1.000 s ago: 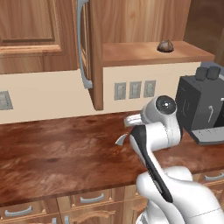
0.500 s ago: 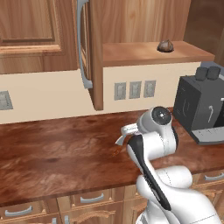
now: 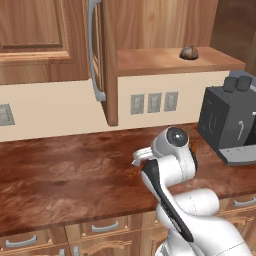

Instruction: Pick the bread, place it on the cutting board, pick the jam, place it on the counter, and close the cabinet.

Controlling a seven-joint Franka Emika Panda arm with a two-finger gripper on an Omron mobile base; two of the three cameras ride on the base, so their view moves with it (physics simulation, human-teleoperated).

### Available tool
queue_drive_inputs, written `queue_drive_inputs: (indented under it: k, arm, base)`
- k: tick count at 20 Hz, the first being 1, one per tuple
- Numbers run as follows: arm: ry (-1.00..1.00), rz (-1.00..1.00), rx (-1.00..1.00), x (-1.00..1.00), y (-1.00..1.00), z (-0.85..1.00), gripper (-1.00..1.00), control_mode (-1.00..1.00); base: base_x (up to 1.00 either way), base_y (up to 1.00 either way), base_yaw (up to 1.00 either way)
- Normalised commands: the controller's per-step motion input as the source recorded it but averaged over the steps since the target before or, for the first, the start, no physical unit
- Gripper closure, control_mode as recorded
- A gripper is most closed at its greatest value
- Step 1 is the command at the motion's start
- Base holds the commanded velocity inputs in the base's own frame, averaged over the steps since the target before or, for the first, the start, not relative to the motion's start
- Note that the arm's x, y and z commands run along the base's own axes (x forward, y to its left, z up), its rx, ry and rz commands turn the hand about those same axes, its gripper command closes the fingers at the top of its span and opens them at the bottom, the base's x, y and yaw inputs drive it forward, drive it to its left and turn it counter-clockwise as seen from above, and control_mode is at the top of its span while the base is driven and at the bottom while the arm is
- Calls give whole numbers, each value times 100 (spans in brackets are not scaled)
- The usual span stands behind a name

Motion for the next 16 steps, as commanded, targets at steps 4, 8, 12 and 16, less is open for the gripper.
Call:
queue_drive_inputs:
  k: [4,8,12,16]
  arm:
    - [0,4,0,8,18,-39,100,-100]
    - [0,3,0,14,22,-34,100,-100]
    - [0,3,0,18,27,-33,100,-100]
    - [0,2,0,16,31,-30,100,-100]
  base:
    - [0,0,0]
    - [0,0,0]
    - [0,0,0]
    - [0,0,0]
